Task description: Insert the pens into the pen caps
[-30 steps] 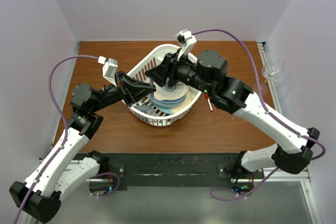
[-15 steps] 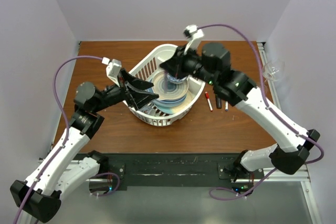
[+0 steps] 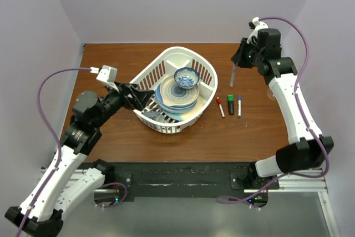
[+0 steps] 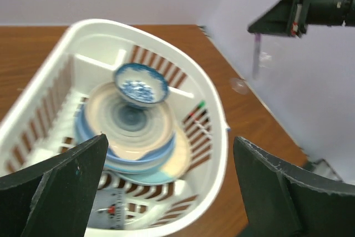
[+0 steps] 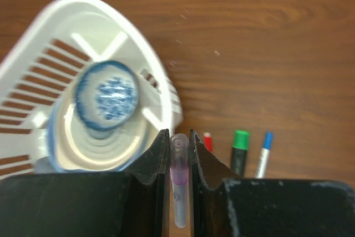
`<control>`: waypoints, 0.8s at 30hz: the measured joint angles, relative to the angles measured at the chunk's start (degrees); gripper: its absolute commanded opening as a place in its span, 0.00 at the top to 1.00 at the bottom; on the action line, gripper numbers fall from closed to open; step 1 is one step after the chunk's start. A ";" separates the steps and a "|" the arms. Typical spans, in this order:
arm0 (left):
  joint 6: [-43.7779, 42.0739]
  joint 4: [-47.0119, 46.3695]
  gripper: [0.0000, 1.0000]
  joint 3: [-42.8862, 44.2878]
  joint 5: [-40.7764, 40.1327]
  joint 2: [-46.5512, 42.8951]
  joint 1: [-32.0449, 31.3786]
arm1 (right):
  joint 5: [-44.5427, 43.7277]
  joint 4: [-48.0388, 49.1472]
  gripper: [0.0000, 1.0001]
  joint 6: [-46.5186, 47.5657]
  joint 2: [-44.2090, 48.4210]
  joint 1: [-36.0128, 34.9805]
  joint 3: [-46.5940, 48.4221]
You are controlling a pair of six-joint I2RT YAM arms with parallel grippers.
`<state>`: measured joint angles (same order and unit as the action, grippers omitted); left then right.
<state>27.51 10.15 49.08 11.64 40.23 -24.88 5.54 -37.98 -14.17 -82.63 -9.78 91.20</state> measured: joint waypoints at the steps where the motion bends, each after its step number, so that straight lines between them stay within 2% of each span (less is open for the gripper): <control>1: -1.27 1.01 0.00 0.00 -2.27 -0.96 0.00 | -0.04 -0.48 1.00 0.17 -1.27 1.09 -0.50; 5: -4.50 3.50 0.00 -0.37 -10.80 -4.31 0.00 | -0.13 -0.59 1.00 0.42 -8.46 2.36 -4.85; 10: -6.21 4.07 0.00 -4.85 -18.05 -6.95 0.00 | -1.77 -1.29 0.99 1.03 -16.26 1.90 -8.70; 14: -7.30 4.68 0.00 -9.68 -20.59 -7.48 0.00 | -2.14 0.28 0.92 1.42 -19.63 1.90 -9.42; 21: -8.70 4.92 0.00 -11.08 -22.08 -8.17 0.00 | -3.15 4.81 0.86 1.42 -22.53 1.90 -13.33; 24: -9.22 4.59 0.00 -11.32 -22.47 -8.94 0.00 | -3.23 7.96 0.79 1.44 -23.91 1.90 -15.41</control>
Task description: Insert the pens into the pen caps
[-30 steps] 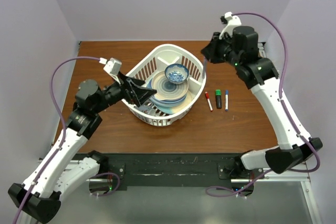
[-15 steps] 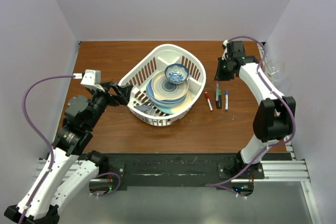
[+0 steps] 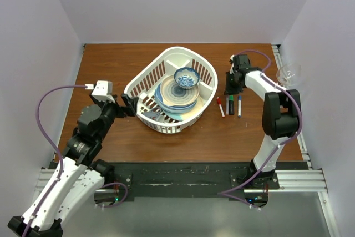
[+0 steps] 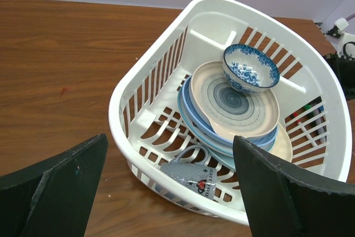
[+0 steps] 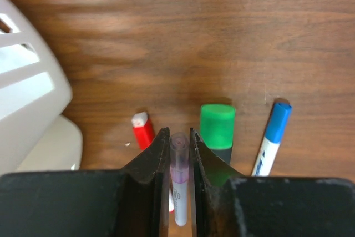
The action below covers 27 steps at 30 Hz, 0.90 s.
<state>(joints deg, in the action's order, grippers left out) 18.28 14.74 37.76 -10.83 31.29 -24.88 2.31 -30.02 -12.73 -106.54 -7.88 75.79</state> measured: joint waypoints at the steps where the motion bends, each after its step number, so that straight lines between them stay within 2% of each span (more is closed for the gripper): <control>1: -0.09 -0.11 0.00 -0.02 -0.09 -0.17 0.00 | 0.00 0.81 0.77 0.00 -0.42 0.00 -0.59; 2: -0.11 -0.15 0.00 -0.04 -0.13 -0.26 0.00 | 0.02 1.51 0.68 0.02 -0.83 0.00 -1.07; 5: -0.55 -0.24 0.00 -0.17 -0.42 -0.63 0.00 | 0.09 2.64 0.53 -0.17 -1.86 0.00 -1.36; 6: -0.74 -0.24 0.00 -0.17 -0.55 -0.74 0.00 | 0.09 2.97 0.44 -0.22 -1.95 0.00 -1.36; 9: -1.27 -0.28 0.00 -0.17 -0.94 -1.07 0.00 | 0.07 3.50 0.29 -0.33 -1.68 0.00 -1.38; 12: -1.44 -0.42 0.00 -0.17 -1.07 -1.44 0.00 | 0.11 3.48 0.22 -0.55 -0.31 -0.22 -1.49; 15: -1.42 -0.55 0.00 -0.17 -0.87 -1.57 0.00 | 0.02 2.32 0.04 -0.70 4.07 -0.98 -1.90; 16: -1.40 -0.61 0.00 -0.17 -0.57 -1.57 0.00 | 0.02 1.75 0.01 -0.85 6.10 -1.44 -1.95; 18: -1.33 -0.83 0.00 -0.17 0.72 -1.53 0.00 | -0.28 -0.44 0.01 -0.55 14.27 -3.17 -2.21; 21: -1.16 -0.81 0.00 0.74 3.23 -0.98 0.00 | -0.96 -1.44 0.01 -0.98 21.38 -4.74 -2.27; 27: 0.13 -1.05 0.00 7.52 9.53 1.20 0.00 | 5.84 -1.95 0.01 -5.99 39.08 -8.35 -5.07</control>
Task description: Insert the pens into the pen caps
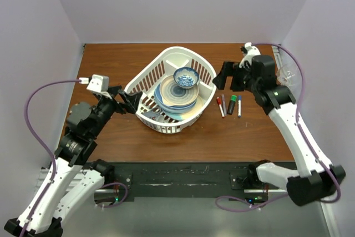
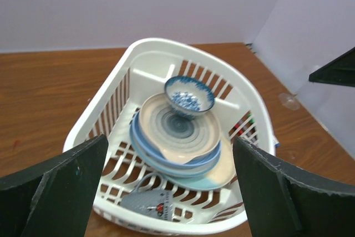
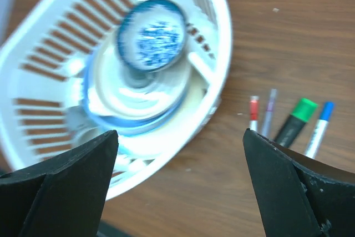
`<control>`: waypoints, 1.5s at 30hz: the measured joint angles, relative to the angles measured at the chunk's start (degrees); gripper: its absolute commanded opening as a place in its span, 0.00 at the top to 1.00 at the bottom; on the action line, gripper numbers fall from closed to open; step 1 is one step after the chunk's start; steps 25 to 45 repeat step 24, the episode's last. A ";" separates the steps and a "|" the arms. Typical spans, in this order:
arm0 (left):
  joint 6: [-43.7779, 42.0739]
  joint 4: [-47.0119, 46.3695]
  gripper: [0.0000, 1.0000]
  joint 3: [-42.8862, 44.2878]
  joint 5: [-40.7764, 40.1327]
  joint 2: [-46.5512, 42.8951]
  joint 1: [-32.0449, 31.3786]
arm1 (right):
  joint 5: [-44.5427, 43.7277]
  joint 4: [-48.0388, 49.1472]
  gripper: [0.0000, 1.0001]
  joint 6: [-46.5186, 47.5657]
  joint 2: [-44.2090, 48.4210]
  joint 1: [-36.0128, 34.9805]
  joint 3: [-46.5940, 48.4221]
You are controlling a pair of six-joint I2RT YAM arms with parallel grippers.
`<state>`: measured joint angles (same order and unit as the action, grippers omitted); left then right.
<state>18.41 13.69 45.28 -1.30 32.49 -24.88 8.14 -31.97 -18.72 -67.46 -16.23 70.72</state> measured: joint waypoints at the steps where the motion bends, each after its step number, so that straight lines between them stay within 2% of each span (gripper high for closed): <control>1: 0.24 -0.68 0.00 0.63 1.20 0.00 0.00 | 0.96 -0.13 0.01 -0.90 2.19 0.00 -0.66; 7: 2.97 -4.09 0.00 1.27 7.63 -1.22 0.00 | 5.22 -0.57 0.01 -6.32 12.44 0.15 -3.96; 16: 5.60 -6.91 0.00 0.90 12.28 -1.99 0.00 | 7.82 1.86 0.01 -9.81 20.39 0.15 -7.61; 45: 6.14 -7.76 0.00 0.85 13.33 -2.23 0.00 | 7.82 4.42 0.01 -10.27 22.40 0.15 -7.85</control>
